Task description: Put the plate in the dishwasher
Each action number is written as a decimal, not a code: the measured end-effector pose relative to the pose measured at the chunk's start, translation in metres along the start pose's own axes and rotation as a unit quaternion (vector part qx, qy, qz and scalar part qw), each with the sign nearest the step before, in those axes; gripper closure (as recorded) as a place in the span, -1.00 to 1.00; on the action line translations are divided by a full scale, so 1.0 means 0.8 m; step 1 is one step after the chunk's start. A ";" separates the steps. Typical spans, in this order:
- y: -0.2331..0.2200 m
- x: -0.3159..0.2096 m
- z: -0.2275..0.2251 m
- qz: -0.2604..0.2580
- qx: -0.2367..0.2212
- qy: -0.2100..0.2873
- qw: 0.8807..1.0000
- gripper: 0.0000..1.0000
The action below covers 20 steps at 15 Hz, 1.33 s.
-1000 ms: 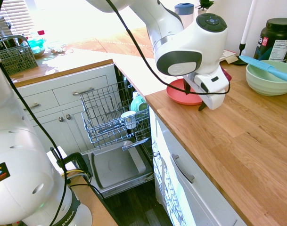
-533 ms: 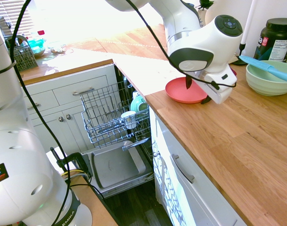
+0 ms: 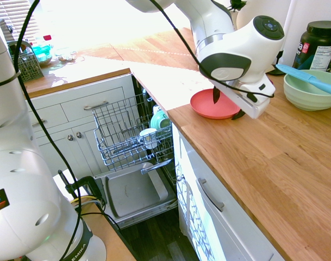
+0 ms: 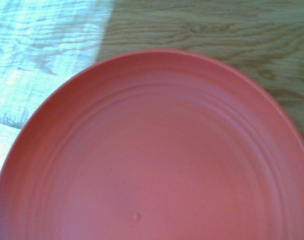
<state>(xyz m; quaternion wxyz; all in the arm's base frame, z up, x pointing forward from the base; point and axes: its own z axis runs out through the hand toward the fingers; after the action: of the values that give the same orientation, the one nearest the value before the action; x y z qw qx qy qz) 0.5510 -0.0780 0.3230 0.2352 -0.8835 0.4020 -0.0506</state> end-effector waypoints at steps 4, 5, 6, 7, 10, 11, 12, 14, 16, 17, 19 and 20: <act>0.005 0.006 0.001 -0.003 -0.005 0.002 1.000 1.00; 0.006 0.008 0.001 -0.004 -0.005 0.002 1.000 1.00; 0.008 0.010 0.001 -0.004 -0.005 0.002 1.000 1.00; 0.009 0.011 0.001 -0.005 -0.006 0.003 1.000 1.00; 0.011 0.014 0.004 -0.005 -0.007 0.002 1.000 1.00; 0.011 0.014 0.005 -0.005 -0.008 0.002 1.000 1.00; 0.011 0.015 0.006 -0.005 -0.008 0.001 1.000 1.00; 0.007 0.015 0.010 -0.007 -0.008 -0.005 1.000 1.00; 0.002 0.014 0.014 -0.009 -0.008 -0.014 1.000 1.00; -0.002 0.013 0.015 -0.010 -0.008 -0.021 1.000 1.00; -0.004 0.014 0.014 -0.013 -0.013 -0.025 1.000 1.00; -0.004 0.015 0.012 -0.015 -0.019 -0.026 0.999 1.00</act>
<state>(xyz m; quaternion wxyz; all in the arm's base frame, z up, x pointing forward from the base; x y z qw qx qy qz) 0.5640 -0.0817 0.3146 0.2275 -0.8949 0.3831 -0.0237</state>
